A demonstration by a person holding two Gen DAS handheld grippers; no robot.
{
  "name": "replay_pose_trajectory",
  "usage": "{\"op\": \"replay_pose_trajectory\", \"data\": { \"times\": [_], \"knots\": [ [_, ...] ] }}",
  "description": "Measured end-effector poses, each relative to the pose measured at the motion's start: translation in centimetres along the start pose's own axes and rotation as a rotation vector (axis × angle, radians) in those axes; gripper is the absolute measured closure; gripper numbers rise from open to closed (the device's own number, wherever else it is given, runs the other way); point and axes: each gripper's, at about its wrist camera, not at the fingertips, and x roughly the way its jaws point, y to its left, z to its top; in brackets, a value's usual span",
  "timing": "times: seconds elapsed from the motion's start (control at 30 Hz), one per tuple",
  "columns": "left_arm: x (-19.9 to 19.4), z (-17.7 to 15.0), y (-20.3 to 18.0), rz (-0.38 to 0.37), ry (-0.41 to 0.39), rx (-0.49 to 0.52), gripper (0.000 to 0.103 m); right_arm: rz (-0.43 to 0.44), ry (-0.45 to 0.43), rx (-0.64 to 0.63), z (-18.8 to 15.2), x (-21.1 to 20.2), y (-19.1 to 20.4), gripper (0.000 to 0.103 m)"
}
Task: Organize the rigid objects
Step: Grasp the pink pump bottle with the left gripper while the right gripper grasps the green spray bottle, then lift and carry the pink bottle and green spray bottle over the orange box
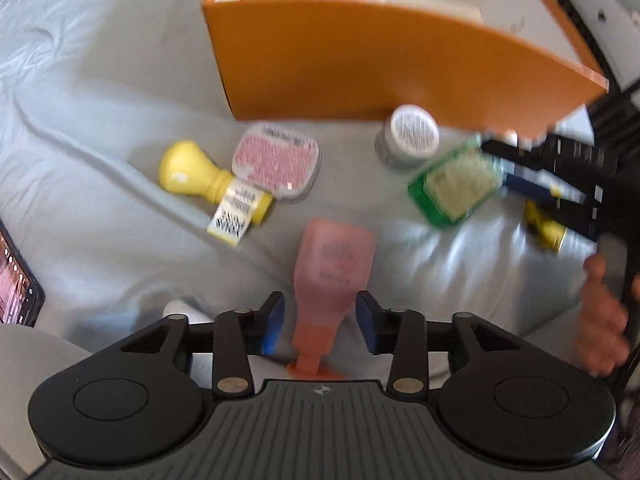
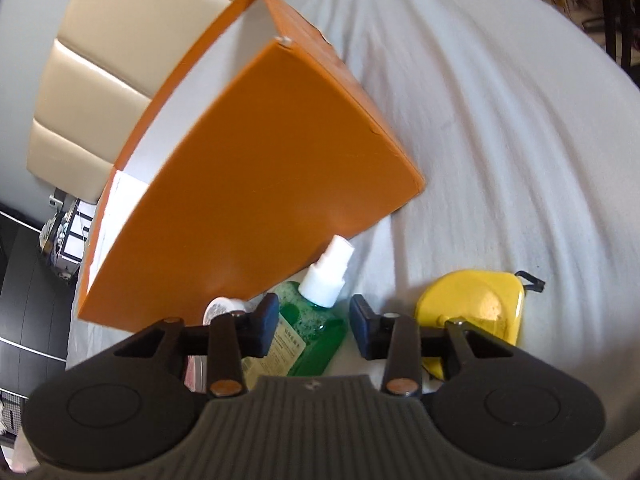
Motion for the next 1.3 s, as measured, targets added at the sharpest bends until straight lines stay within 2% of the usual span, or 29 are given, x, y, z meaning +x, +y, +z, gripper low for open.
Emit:
{"op": "replay_pose_trajectory", "data": {
  "times": [0.1, 0.17, 0.23, 0.3, 0.37, 0.5, 0.57, 0.63, 0.7, 0.77, 0.87, 1.07, 1.17, 1.3],
  "knots": [
    [1.0, -0.1, -0.7, 0.036, 0.067, 0.071, 0.054, 0.012, -0.006, -0.021, 0.2, 0.4, 0.1, 0.063],
    [1.3, 0.0, -1.0, 0.018, 0.096, 0.101, 0.052, 0.007, -0.015, -0.043, 0.2, 0.7, 0.5, 0.062],
    [1.4, -0.1, -1.0, -0.011, 0.124, 0.131, 0.039, 0.01, -0.013, -0.047, 0.7, 1.2, 0.8, 0.062],
    [1.4, -0.2, -1.1, -0.032, 0.156, 0.166, 0.035, 0.02, -0.01, -0.036, 0.9, 1.1, 0.5, 0.062],
    [2.0, -0.4, -1.9, -0.017, 0.198, 0.216, 0.033, 0.026, -0.009, -0.026, 1.0, 1.0, 0.1, 0.062],
    [3.8, -0.5, -3.7, 0.063, 0.266, 0.319, 0.034, 0.024, -0.016, -0.029, 0.7, 1.0, 0.2, 0.062],
    [4.4, -0.6, -4.7, 0.116, 0.282, 0.358, 0.041, 0.027, -0.019, -0.027, 0.5, 0.9, 0.3, 0.064],
    [4.5, -1.0, -5.5, 0.141, 0.273, 0.39, 0.054, 0.035, -0.023, -0.006, 0.5, 0.8, -0.1, 0.072],
    [4.1, -1.3, -5.5, 0.138, 0.251, 0.381, 0.055, 0.046, -0.031, 0.028, 0.5, 0.4, -0.7, 0.08],
    [3.2, -1.8, -5.2, 0.123, 0.206, 0.348, 0.055, 0.056, -0.025, 0.032, 0.5, 0.1, -0.8, 0.08],
    [1.1, -2.3, -4.2, 0.089, 0.105, 0.278, 0.056, 0.066, -0.051, -0.031, 0.0, -0.9, 0.0, 0.081],
    [-3.4, -2.9, -1.5, -0.027, -0.11, 0.131, 0.056, 0.114, -0.149, -0.298, -2.4, -4.2, 3.1, 0.083],
    [-4.4, -1.2, -0.3, -0.066, -0.198, 0.07, 0.056, 0.116, -0.195, -0.44, -4.0, -5.1, 4.7, 0.083],
    [-4.0, 1.4, 0.5, -0.08, -0.282, 0.022, 0.056, 0.127, -0.2, -0.532, -5.3, -5.1, 5.9, 0.083]
  ]
}}
